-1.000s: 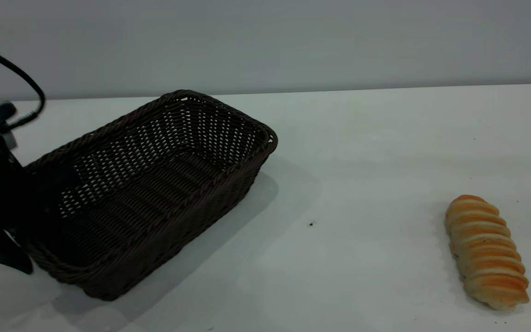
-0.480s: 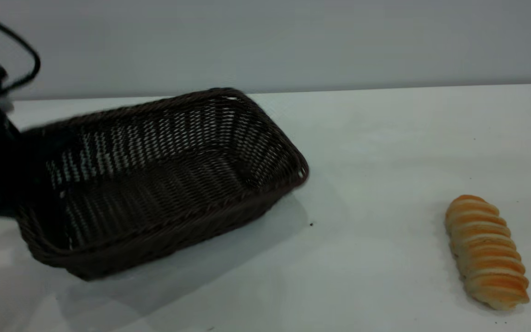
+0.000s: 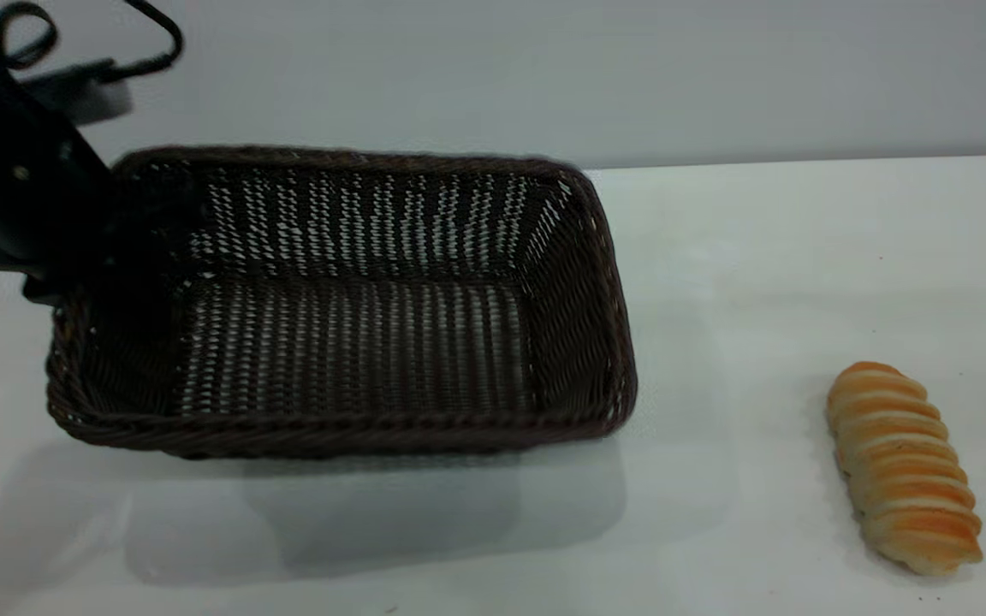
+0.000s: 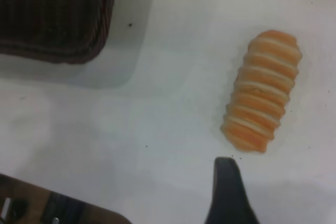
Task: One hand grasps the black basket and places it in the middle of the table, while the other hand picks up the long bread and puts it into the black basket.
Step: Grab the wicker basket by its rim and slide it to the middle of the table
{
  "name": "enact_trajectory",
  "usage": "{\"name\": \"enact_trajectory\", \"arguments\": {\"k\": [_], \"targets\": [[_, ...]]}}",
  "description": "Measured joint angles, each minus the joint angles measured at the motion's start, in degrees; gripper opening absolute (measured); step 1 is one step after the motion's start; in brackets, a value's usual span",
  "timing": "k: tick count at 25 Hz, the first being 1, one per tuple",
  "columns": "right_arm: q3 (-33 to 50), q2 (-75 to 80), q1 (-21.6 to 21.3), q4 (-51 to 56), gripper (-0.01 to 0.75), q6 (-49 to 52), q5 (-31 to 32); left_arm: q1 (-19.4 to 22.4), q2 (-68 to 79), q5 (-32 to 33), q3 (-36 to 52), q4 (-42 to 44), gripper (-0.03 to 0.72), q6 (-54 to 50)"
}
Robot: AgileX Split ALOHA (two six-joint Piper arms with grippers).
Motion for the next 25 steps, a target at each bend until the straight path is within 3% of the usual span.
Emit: {"name": "enact_trajectory", "arguments": {"k": [14,16,21,25], "targets": [[0.00,0.00,0.00,0.00,0.497,0.00,0.00,0.00,10.04,1.68,-5.26,-1.64,0.153,5.66],[0.00,0.00,0.00,0.00,0.497,0.00,0.00,0.00,10.16,1.68,-5.26,-1.44,0.204,7.08],[0.00,0.00,0.00,0.00,0.497,0.00,0.00,0.00,10.14,1.87,-5.26,-1.08,0.428,8.59],[0.00,0.00,0.00,0.00,0.497,0.06,0.00,0.00,8.29,2.77,-5.31,-0.54,0.521,8.66]]}}
